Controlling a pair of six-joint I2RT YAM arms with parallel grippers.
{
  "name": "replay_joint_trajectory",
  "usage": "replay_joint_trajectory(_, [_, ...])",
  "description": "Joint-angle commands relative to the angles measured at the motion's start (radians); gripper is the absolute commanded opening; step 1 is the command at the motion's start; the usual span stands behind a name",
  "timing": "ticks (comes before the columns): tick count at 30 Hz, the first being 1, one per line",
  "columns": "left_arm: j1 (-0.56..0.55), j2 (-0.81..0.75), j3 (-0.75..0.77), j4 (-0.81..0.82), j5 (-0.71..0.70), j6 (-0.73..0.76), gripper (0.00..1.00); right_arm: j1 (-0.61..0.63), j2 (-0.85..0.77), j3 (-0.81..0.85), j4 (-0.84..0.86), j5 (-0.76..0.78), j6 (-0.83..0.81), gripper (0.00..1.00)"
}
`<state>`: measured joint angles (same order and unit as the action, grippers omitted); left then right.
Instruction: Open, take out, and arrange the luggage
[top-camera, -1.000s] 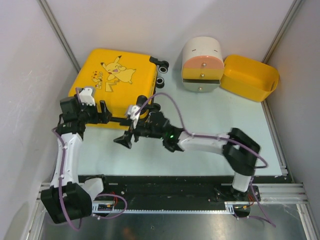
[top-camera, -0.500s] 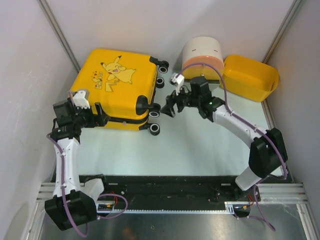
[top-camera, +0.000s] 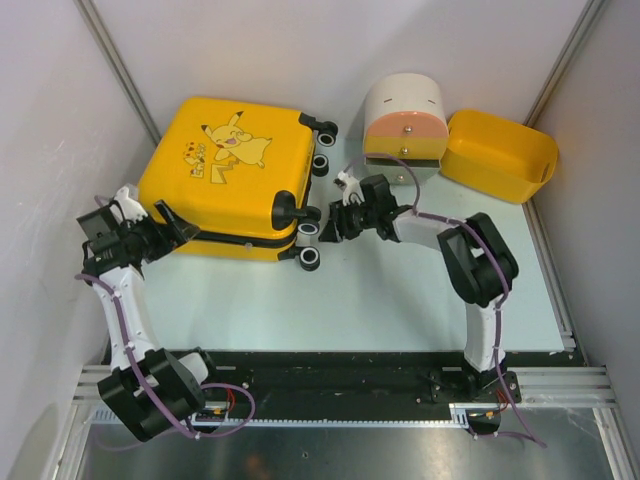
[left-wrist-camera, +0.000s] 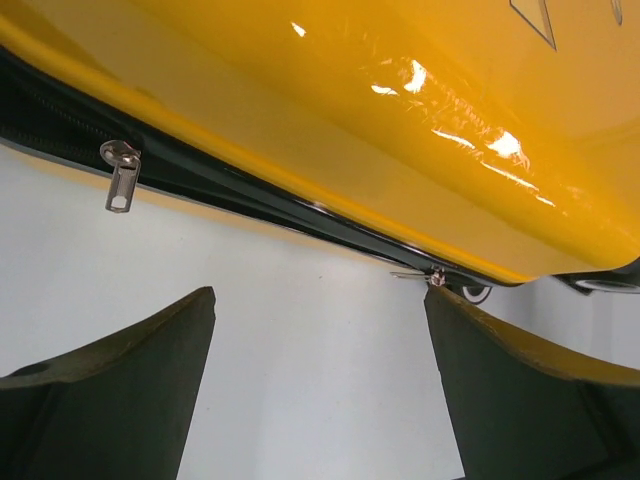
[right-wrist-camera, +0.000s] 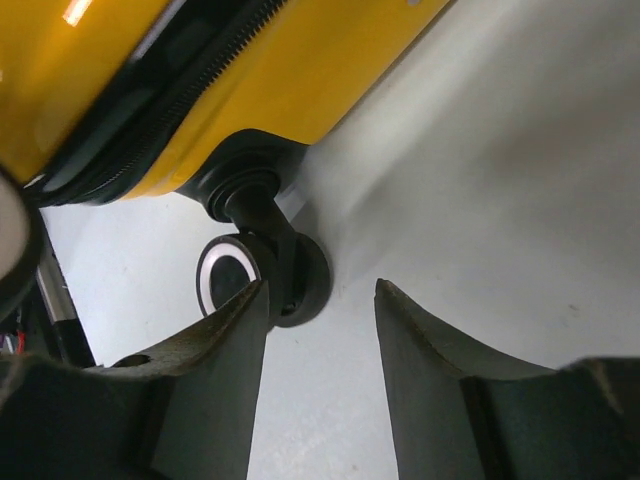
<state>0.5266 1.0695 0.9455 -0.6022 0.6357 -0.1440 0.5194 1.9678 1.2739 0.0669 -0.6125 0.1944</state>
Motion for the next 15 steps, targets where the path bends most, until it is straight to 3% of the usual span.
replay_joint_trajectory(1, [0.01, -0.019, -0.011, -0.001, 0.055, -0.098, 0.91, 0.05, 0.074, 0.013, 0.161, -0.03, 0.128, 0.49])
replay_joint_trajectory(5, [0.013, -0.011, -0.007, 0.005, 0.048, -0.104, 0.91, 0.076, 0.143, 0.013, 0.221, -0.049, 0.221, 0.36])
replay_joint_trajectory(11, [0.016, -0.014, -0.019, 0.022, 0.016, -0.124, 0.91, 0.134, 0.204, 0.01, 0.248, -0.081, 0.347, 0.31])
replay_joint_trajectory(15, [0.018, 0.007, -0.019, 0.051, 0.015, -0.144, 0.91, 0.186, 0.206, -0.077, 0.306, -0.119, 0.447, 0.25])
